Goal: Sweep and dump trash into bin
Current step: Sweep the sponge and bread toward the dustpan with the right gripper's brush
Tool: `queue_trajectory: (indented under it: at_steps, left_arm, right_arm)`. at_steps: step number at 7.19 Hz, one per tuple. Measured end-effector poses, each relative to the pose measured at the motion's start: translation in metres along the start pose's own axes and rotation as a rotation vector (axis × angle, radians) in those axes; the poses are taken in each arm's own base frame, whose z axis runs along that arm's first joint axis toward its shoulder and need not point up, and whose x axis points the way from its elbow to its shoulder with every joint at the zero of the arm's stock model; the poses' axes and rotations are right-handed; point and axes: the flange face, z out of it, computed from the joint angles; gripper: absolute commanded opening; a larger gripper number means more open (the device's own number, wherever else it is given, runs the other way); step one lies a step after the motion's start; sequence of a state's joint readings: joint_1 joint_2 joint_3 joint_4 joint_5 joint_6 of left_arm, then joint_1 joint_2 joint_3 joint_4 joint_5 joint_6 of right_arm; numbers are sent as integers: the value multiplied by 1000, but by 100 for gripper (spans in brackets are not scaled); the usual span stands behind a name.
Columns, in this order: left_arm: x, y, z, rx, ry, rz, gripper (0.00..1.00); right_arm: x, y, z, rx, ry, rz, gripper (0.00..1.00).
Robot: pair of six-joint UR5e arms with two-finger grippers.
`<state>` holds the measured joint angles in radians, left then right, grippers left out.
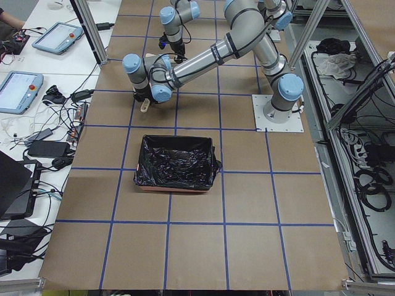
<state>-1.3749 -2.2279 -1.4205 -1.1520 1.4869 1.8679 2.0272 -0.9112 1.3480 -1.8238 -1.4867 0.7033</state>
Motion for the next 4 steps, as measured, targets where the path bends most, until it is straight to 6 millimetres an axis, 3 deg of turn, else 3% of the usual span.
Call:
queue_trajectory:
  at_steps: [4]
  left_arm:
    - [1, 1, 0, 1, 2, 1, 0]
  right_arm:
    - [-20, 10, -1, -1, -76, 7, 21]
